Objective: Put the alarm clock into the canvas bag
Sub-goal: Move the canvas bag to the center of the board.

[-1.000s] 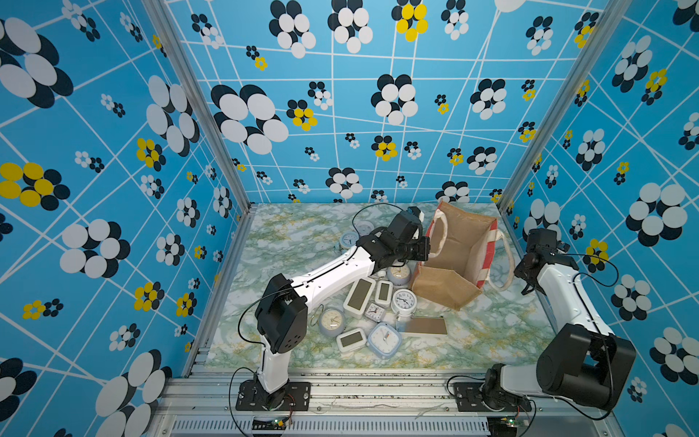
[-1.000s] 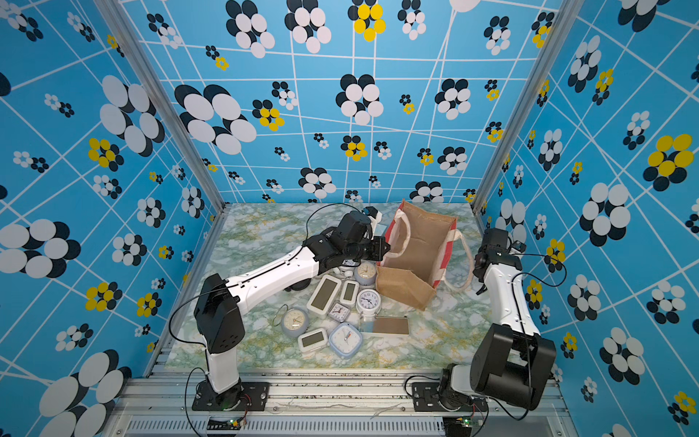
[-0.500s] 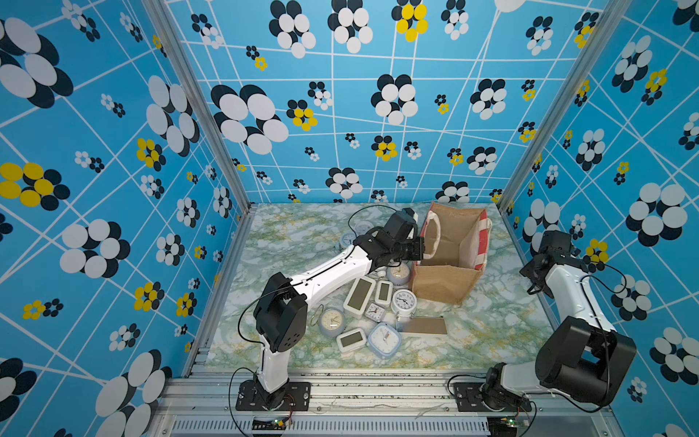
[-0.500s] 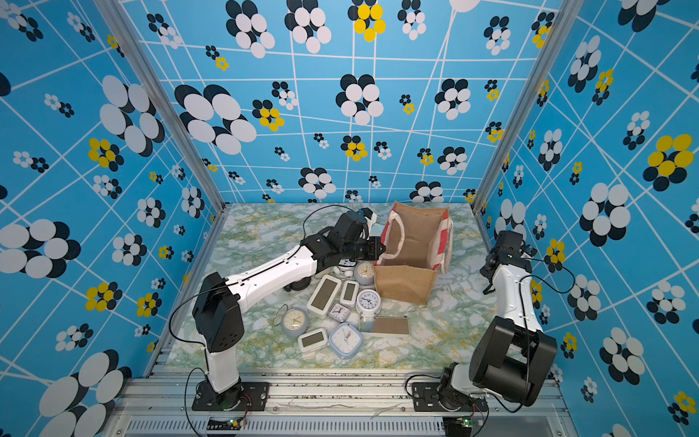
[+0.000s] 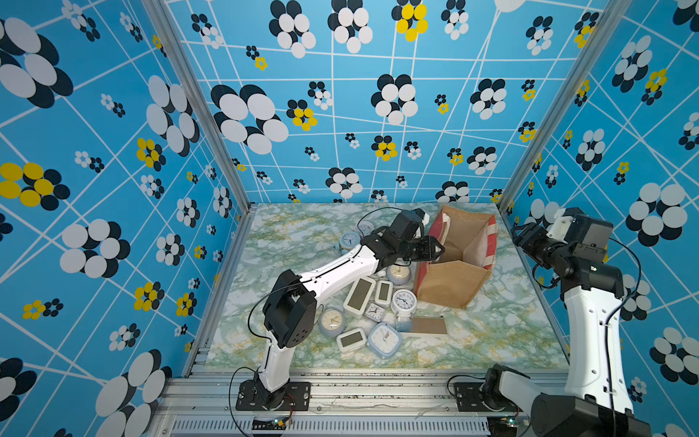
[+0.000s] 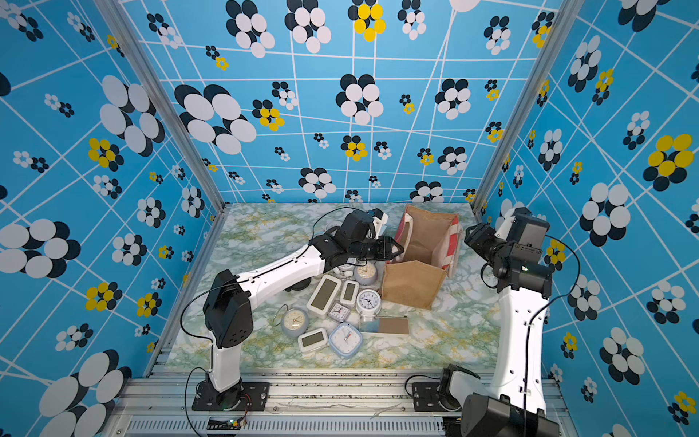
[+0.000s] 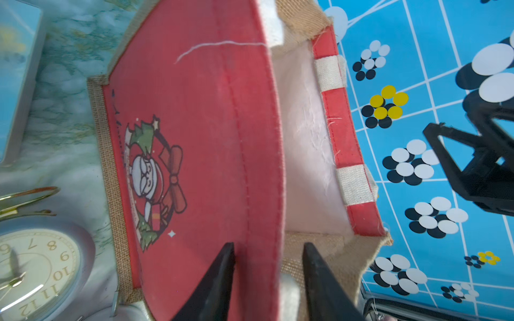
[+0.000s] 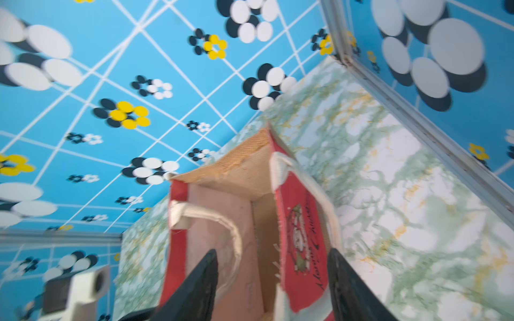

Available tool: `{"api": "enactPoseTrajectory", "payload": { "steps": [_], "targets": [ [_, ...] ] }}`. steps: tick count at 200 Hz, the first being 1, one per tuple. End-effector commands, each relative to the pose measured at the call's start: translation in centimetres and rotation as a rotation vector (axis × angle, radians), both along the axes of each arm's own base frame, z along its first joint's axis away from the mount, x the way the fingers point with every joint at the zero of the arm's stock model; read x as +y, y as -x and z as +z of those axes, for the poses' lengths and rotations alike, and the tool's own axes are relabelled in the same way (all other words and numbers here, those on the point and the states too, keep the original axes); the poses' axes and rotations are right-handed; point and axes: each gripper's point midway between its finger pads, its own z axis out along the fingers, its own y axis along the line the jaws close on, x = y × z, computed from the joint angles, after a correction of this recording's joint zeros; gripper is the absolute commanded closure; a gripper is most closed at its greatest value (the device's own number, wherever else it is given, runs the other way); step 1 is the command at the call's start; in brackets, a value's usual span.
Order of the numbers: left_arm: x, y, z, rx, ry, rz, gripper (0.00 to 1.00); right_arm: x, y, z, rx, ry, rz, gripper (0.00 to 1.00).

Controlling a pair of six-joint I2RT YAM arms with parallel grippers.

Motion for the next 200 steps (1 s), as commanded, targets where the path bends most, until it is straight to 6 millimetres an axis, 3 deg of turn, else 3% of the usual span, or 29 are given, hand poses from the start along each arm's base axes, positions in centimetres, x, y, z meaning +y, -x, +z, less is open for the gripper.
{"api": "enactPoseTrajectory", "payload": {
  "steps": [1, 32, 80, 138, 146, 200],
  "targets": [
    [-1.6, 1.3, 2.0, -0.007, 0.074, -0.07, 0.47, 4.5, -0.5, -1.1, 0.067, -0.106, 0.19, 0.37],
    [-1.5, 2.0, 2.0, -0.015, 0.055, -0.083, 0.42, 7.2, -2.0, -2.8, 0.137, -0.093, 0.308, 0.37],
    [2.0, -0.2, 0.1, -0.059, -0.095, 0.048, 0.39, 9.6, -4.2, -7.0, 0.272, -0.026, 0.459, 0.34],
    [2.0, -1.2, -0.3, -0.043, -0.08, 0.04, 0.56, 12.6, -6.9, -14.0, 0.463, -0.025, 0.562, 0.34],
    [1.9, -1.2, -0.4, -0.04, -0.08, 0.038, 0.62, 12.8, -7.2, -14.8, 0.479, -0.03, 0.564, 0.33],
    [1.4, -1.4, -1.0, -0.023, -0.077, 0.024, 0.69, 15.7, -8.2, -19.5, 0.545, -0.105, 0.625, 0.34]
  ]
}}
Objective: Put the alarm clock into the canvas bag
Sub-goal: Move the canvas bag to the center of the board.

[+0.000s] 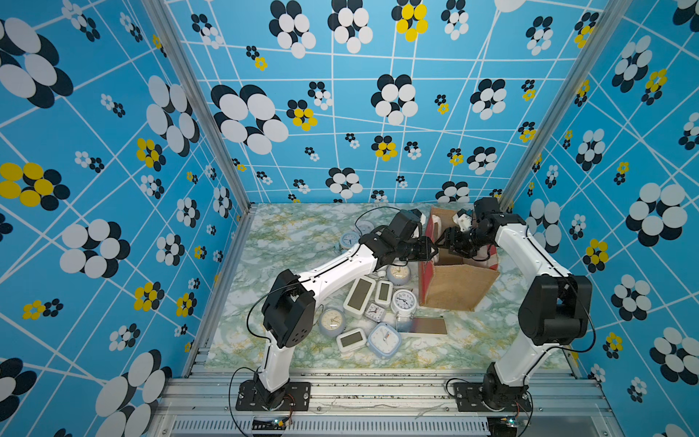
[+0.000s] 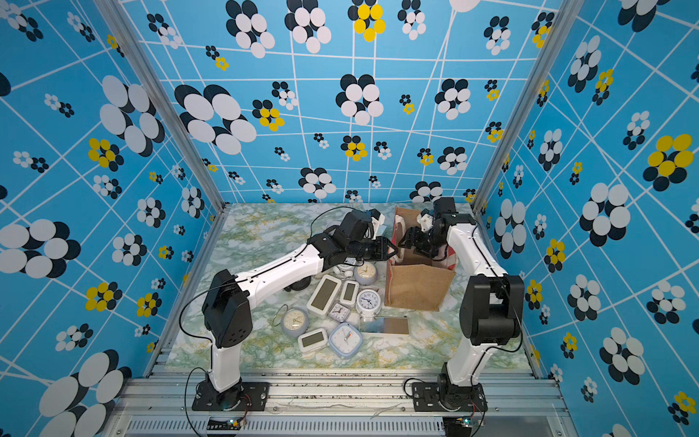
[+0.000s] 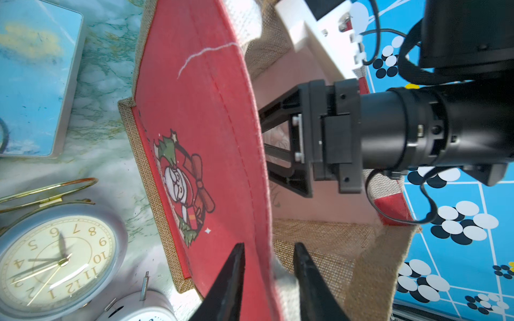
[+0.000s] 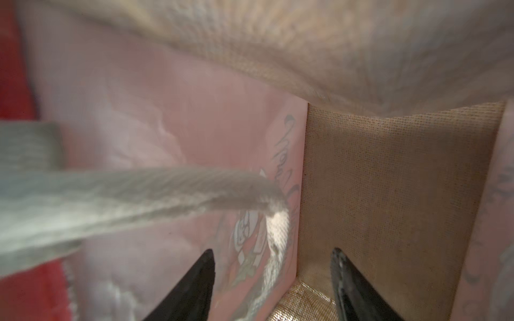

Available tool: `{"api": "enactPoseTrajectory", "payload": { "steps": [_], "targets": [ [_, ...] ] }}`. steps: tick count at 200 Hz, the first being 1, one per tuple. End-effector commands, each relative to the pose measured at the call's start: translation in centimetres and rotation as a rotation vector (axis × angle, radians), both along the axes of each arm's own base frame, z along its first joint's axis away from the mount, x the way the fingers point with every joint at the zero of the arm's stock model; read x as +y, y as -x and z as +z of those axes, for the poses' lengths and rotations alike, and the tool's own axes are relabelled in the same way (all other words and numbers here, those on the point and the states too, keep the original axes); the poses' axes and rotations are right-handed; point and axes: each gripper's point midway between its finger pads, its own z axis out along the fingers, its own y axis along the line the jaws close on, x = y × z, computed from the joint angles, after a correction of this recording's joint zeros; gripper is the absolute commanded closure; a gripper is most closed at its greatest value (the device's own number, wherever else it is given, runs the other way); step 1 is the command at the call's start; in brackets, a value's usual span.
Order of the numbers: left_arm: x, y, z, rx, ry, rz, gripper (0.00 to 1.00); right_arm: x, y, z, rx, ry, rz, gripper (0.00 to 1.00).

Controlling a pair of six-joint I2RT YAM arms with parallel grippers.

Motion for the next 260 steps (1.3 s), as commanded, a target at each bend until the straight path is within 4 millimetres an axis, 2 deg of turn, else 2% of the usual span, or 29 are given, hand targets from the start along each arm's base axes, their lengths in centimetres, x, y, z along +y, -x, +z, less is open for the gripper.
{"api": "enactPoseTrajectory", "payload": {
  "steps": [1, 19, 36, 51, 77, 89, 109, 112, 117, 121, 123, 125, 129, 150, 193, 230, 260],
  "targets": [
    [-0.2, -0.4, 0.3, -0.007, 0.005, -0.012, 0.69, 1.5, -0.3, -1.3, 0.016, -0.035, 0.029, 0.34],
    [-0.2, -0.4, 0.4, -0.008, 0.008, -0.011, 0.7, 1.7, -0.5, -3.0, 0.047, -0.027, 0.021, 0.39],
    [-0.2, -0.4, 0.7, -0.013, 0.011, -0.011, 0.7, 1.4, -0.1, -4.4, 0.093, -0.005, 0.011, 0.54],
    [-0.1, -0.5, 1.1, -0.024, 0.015, -0.007, 0.7, 0.7, 0.2, -4.4, 0.101, 0.041, 0.004, 0.67],
    [0.6, -0.8, 2.5, -0.068, 0.026, 0.011, 0.61, -1.3, 1.0, -2.1, 0.072, 0.138, -0.021, 0.83],
    [1.4, -1.3, 3.3, -0.09, 0.026, 0.035, 0.58, -2.3, 1.5, -0.8, 0.062, 0.181, -0.03, 0.86],
    [3.6, -2.2, 4.4, -0.138, 0.008, 0.1, 0.58, -3.8, 2.3, 1.4, 0.04, 0.244, -0.047, 0.89],
    [3.9, -2.3, 4.5, -0.146, 0.005, 0.111, 0.54, -3.9, 2.3, 1.8, 0.035, 0.251, -0.049, 0.89],
    [4.4, -2.6, 4.2, -0.151, -0.006, 0.124, 0.53, -4.2, 2.6, 2.3, 0.028, 0.264, -0.053, 0.9],
    [4.7, -2.8, 3.8, -0.152, -0.018, 0.135, 0.52, -4.3, 2.9, 2.4, 0.033, 0.272, -0.053, 0.9],
    [5.0, -2.7, 4.6, -0.163, -0.01, 0.14, 0.52, -4.4, 3.0, 2.6, 0.031, 0.275, -0.055, 0.9],
    [5.3, -2.7, 4.8, -0.168, -0.009, 0.144, 0.52, -4.5, 2.6, 3.6, 0.004, 0.277, -0.06, 0.9],
    [5.6, -2.7, 5.1, -0.173, -0.01, 0.15, 0.52, -4.6, 2.7, 4.4, -0.011, 0.28, -0.064, 0.91],
    [7.5, -3.2, 5.3, -0.172, -0.014, 0.178, 0.5, -4.8, 3.2, 7.0, -0.057, 0.288, -0.077, 0.91],
    [10.3, -3.4, 4.2, -0.147, -0.045, 0.202, 0.49, -4.3, 3.7, 12.2, -0.165, 0.238, -0.107, 0.86],
    [12.7, -3.7, 3.7, -0.141, -0.059, 0.249, 0.49, -1.2, 3.3, 17.2, -0.295, 0.058, -0.11, 0.68],
    [14.3, -4.2, 3.9, -0.146, -0.057, 0.279, 0.49, 3.1, 2.6, 19.7, -0.351, -0.145, -0.06, 0.6]
  ]
}}
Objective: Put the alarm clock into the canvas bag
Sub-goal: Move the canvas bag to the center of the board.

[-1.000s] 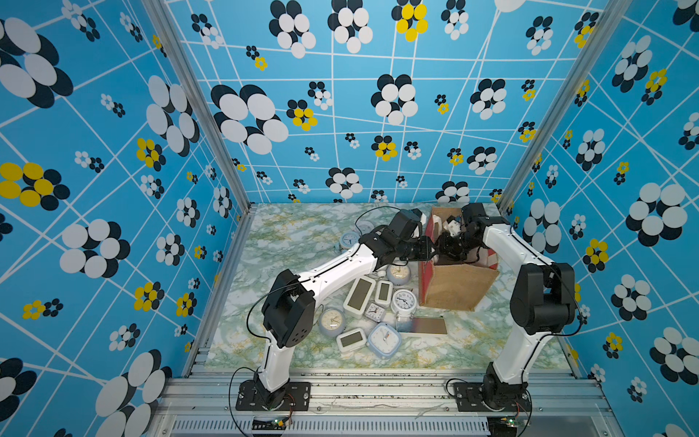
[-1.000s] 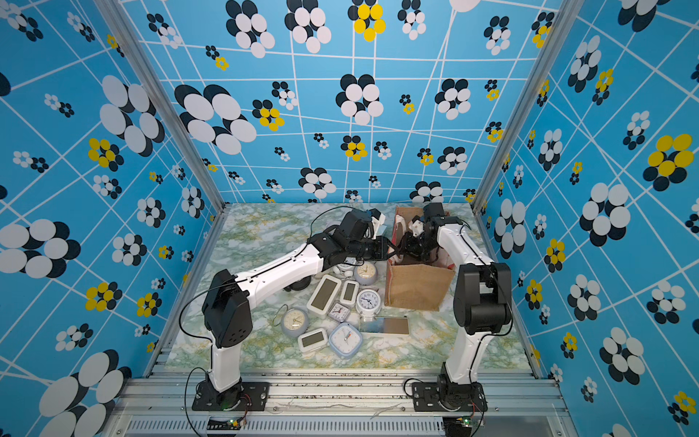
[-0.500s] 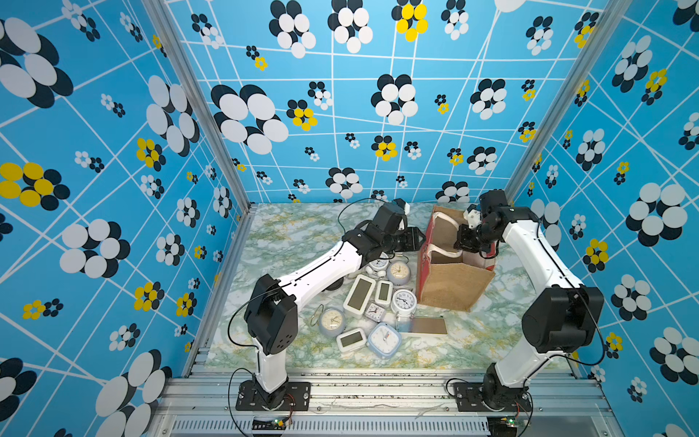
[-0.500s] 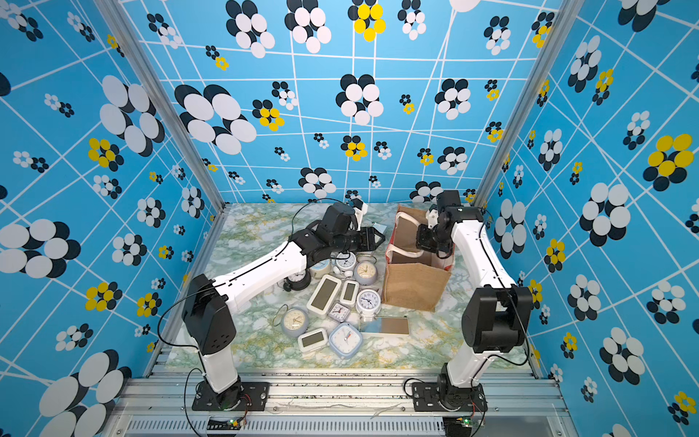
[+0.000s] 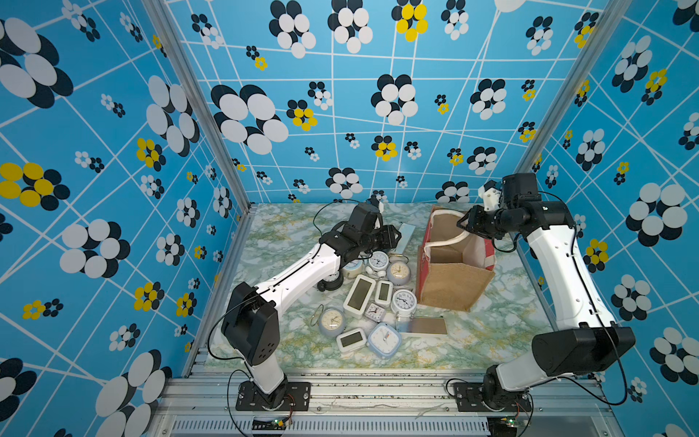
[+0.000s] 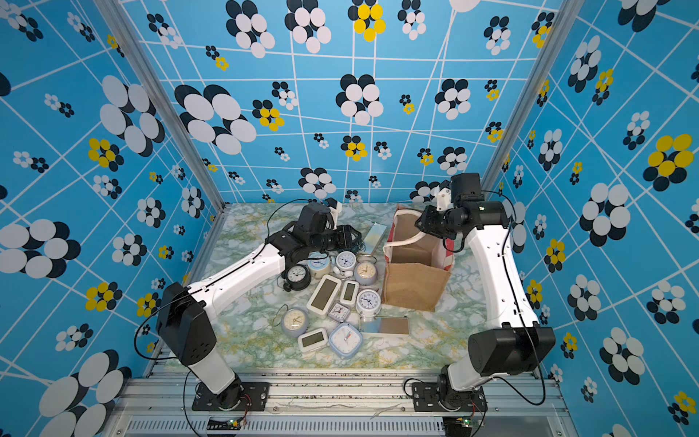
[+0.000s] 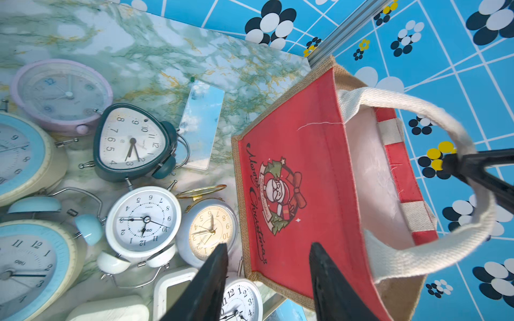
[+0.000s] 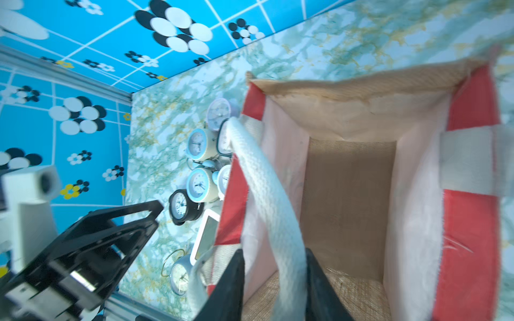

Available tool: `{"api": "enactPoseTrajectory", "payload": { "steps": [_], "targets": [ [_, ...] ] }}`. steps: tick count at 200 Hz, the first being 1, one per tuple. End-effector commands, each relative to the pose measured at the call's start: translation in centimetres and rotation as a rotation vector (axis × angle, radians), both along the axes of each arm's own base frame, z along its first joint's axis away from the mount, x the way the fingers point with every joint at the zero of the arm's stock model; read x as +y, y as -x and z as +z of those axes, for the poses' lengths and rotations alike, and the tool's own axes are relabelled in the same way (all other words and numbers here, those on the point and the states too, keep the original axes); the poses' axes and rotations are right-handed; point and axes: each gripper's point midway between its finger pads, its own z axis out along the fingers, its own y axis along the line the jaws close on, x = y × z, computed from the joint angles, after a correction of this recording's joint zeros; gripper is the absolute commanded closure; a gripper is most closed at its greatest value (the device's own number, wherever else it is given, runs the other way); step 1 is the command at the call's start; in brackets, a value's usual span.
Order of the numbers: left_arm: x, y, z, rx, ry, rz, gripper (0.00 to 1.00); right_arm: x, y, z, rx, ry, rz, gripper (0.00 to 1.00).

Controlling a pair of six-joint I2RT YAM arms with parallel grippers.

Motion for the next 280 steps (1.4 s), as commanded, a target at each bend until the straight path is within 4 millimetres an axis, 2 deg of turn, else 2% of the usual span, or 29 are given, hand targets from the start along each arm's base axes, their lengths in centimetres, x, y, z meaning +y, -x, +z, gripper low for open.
{"api": "enactPoseTrajectory", "payload": {
  "steps": [1, 8, 12, 46, 62, 82, 94, 146, 186, 214, 238, 259, 280],
  "targets": [
    [1.9, -0.1, 2.0, -0.047, 0.006, 0.031, 0.49, 4.0, -0.5, 3.4, -0.079, -0.189, 0.078, 0.6],
    [2.3, -0.3, 2.1, -0.048, 0.006, 0.037, 0.49, 4.3, -0.7, 3.7, -0.09, -0.197, 0.077, 0.57],
    [2.5, -0.3, 2.1, -0.049, 0.005, 0.04, 0.49, 5.8, -0.3, 4.0, -0.095, -0.2, 0.113, 0.55],
    [4.2, -1.0, 2.5, -0.053, 0.0, 0.066, 0.49, 10.5, 0.4, 5.4, -0.115, -0.236, 0.241, 0.41],
    [5.0, -1.3, 2.6, -0.051, 0.002, 0.076, 0.49, 11.6, 1.0, 5.9, -0.123, -0.232, 0.283, 0.3],
    [5.3, -1.5, 2.8, -0.049, 0.001, 0.076, 0.49, 10.6, 1.3, 5.6, -0.122, -0.159, 0.257, 0.2],
    [5.3, -1.6, 2.8, -0.049, 0.0, 0.068, 0.49, 9.7, 1.4, 5.0, -0.114, -0.103, 0.237, 0.19],
    [3.7, -1.8, 2.3, -0.02, 0.011, 0.004, 0.49, 6.5, 1.9, 2.7, -0.058, 0.084, 0.152, 0.2],
    [2.0, -1.6, 1.7, -0.001, 0.0, -0.054, 0.49, 4.0, 2.3, -0.2, 0.015, 0.224, 0.094, 0.25],
    [-0.1, -1.1, 1.0, 0.018, -0.018, -0.116, 0.5, 3.8, 2.6, -1.3, 0.039, 0.233, 0.089, 0.3],
    [-2.2, -0.4, 0.5, 0.026, -0.031, -0.173, 0.5, 3.9, 3.2, -0.8, 0.013, 0.224, 0.107, 0.33],
    [-3.0, -0.1, 0.6, 0.029, -0.022, -0.199, 0.5, 4.7, 4.4, -0.5, -0.038, 0.22, 0.217, 0.34],
    [-2.9, -0.2, 0.1, 0.037, -0.02, -0.199, 0.51, 5.5, 6.4, -0.9, -0.094, 0.238, 0.373, 0.34]
  ]
}}
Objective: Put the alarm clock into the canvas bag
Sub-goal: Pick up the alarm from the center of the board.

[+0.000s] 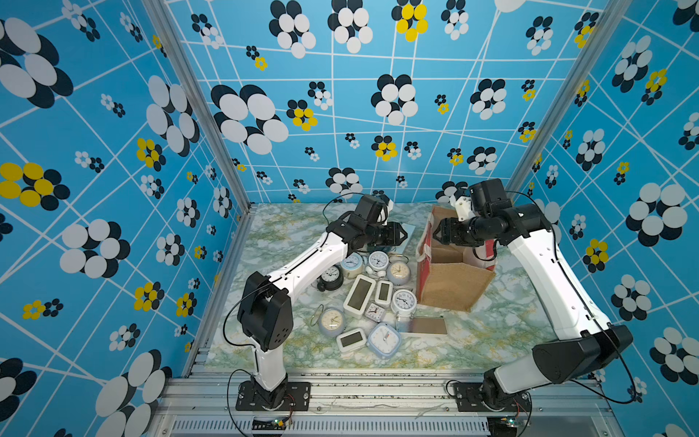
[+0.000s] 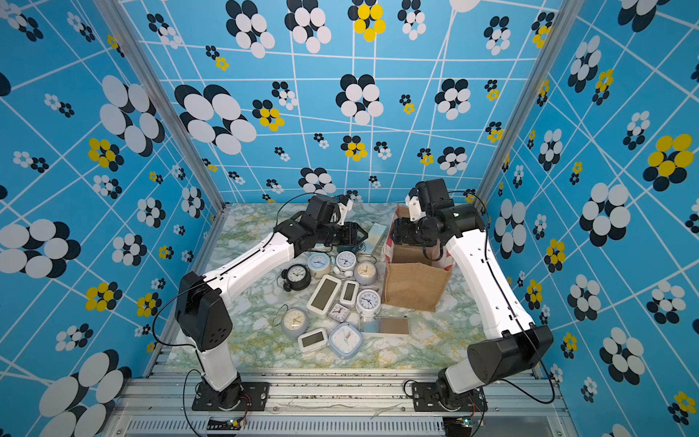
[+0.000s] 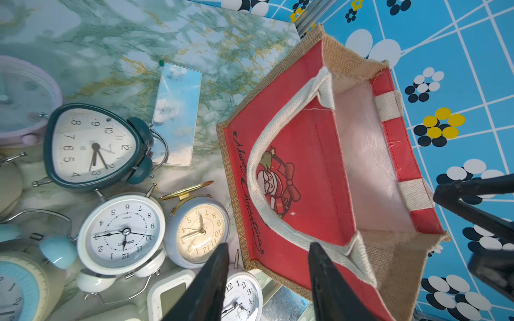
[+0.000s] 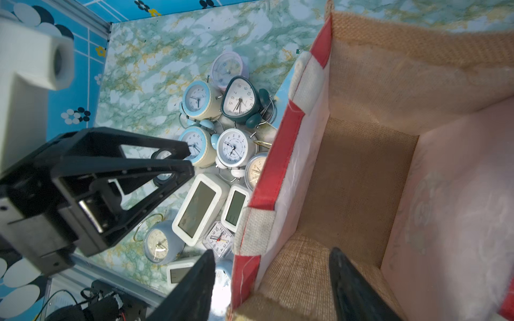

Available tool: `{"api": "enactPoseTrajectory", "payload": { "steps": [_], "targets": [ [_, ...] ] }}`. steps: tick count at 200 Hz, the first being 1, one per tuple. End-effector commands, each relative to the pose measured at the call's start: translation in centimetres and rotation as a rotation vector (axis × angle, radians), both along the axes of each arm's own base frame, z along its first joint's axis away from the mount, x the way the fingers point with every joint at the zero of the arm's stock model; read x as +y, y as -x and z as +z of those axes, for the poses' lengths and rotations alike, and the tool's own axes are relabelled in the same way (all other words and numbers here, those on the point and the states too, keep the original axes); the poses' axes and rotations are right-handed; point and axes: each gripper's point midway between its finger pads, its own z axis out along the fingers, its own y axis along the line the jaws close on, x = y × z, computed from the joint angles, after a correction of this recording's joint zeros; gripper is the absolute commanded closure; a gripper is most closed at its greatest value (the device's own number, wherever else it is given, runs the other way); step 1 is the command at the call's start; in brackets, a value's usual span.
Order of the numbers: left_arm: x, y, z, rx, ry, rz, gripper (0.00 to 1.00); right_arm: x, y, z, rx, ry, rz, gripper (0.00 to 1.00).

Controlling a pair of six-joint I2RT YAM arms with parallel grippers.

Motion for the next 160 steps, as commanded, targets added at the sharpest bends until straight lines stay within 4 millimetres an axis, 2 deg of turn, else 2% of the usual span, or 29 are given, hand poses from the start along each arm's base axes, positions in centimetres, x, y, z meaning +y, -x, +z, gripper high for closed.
{"api": "enactPoseTrajectory", "payload": {
  "steps": [1, 15, 18, 57, 85, 115, 141, 160],
  "targets": [
    [0.0, -0.1, 0.5, -0.012, 0.006, -0.027, 0.5, 1.0, 2.4, 1.1, -0.087, 0.007, 0.196, 0.34],
    [0.2, -0.2, -0.2, -0.007, 0.002, -0.024, 0.5, 1.3, 3.7, 0.8, -0.122, 0.025, 0.3, 0.35],
    [0.3, -0.2, -0.2, -0.007, 0.002, -0.023, 0.5, 1.4, 4.2, -0.2, -0.103, 0.029, 0.325, 0.35],
    [2.6, -0.8, -0.5, 0.005, 0.02, 0.032, 0.5, 2.2, 7.6, -2.9, -0.187, 0.09, 0.564, 0.38],
    [4.5, -1.0, -0.8, 0.011, 0.02, 0.072, 0.5, 4.1, 11.1, -5.2, -0.23, 0.112, 0.806, 0.4],
    [6.1, -1.0, -1.3, 0.021, 0.014, 0.101, 0.5, 4.9, 13.6, -9.2, -0.156, 0.17, 0.968, 0.4],
    [6.8, -0.9, -1.7, 0.028, 0.013, 0.115, 0.5, 4.1, 15.1, -13.6, -0.062, 0.281, 1.08, 0.4],
    [7.1, -0.7, -1.9, 0.032, 0.012, 0.119, 0.5, 3.7, 15.4, -16.0, -0.018, 0.325, 1.122, 0.38]
  ]
}}
